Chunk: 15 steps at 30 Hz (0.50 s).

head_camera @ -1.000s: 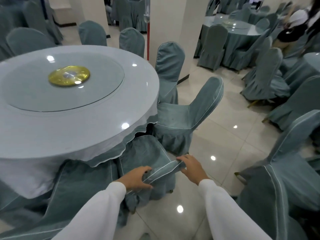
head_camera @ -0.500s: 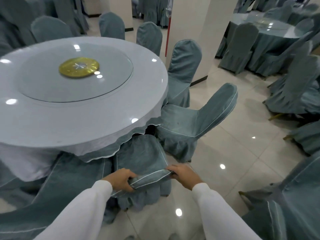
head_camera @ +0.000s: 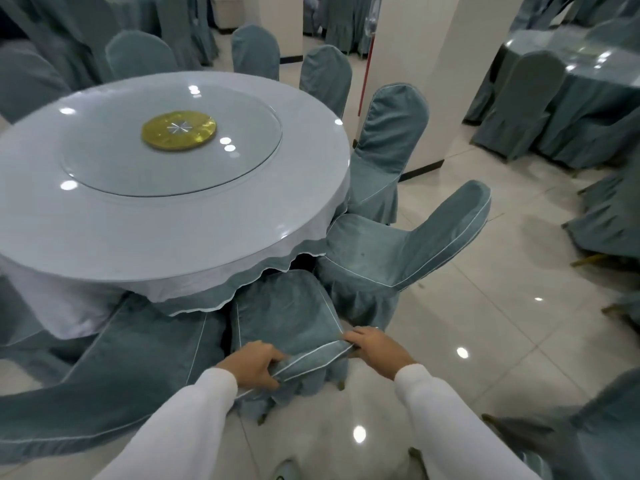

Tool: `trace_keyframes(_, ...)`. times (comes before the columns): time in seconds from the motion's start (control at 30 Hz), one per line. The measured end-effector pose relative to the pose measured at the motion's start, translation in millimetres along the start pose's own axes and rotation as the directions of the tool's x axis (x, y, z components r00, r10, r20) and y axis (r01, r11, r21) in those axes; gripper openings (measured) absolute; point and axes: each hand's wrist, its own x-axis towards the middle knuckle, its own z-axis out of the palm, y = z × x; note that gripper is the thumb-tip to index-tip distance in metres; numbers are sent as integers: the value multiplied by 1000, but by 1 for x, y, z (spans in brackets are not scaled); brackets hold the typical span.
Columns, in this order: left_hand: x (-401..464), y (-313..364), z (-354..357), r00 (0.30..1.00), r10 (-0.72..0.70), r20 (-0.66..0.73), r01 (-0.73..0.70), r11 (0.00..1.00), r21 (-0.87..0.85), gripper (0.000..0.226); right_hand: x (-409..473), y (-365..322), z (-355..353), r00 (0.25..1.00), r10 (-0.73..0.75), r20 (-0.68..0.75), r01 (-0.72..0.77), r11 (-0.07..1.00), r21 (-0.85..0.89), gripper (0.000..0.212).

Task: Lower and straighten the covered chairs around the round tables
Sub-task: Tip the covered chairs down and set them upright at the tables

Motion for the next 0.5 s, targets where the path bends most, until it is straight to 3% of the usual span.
trace_keyframes(0.3,9,-10,-4,998,-49,26,51,994,-92,52,4,-3,-3,997,71,-17,-68,990,121,37)
trace_keyframes(0.5,8,-8,-21,971,-122,207,185,929,-320,74,9,-2,-19,990,60,128,-86,975,205,41)
